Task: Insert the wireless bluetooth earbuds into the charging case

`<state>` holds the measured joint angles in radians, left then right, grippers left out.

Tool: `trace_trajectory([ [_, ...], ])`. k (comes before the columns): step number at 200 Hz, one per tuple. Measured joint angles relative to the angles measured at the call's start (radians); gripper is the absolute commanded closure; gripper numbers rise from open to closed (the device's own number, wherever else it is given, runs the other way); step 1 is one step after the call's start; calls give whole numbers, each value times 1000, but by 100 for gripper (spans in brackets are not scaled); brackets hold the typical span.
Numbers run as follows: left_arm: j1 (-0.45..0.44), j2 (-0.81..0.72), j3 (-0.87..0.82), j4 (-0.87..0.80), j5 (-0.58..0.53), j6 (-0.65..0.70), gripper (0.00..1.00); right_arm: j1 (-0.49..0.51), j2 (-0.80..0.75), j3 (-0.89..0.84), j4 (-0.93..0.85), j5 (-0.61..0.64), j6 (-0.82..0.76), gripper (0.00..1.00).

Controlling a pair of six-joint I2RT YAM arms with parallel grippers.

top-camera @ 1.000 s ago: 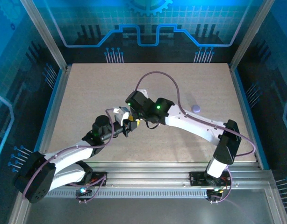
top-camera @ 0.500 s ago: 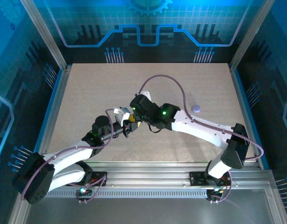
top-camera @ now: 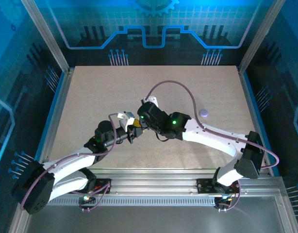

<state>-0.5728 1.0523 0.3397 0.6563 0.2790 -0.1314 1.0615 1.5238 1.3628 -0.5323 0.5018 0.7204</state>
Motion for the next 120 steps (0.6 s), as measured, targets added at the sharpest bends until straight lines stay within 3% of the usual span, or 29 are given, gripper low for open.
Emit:
trace_trajectory([
  [120, 0, -1, 6, -10, -1, 0, 88, 12, -3, -8, 25, -8, -3, 82],
])
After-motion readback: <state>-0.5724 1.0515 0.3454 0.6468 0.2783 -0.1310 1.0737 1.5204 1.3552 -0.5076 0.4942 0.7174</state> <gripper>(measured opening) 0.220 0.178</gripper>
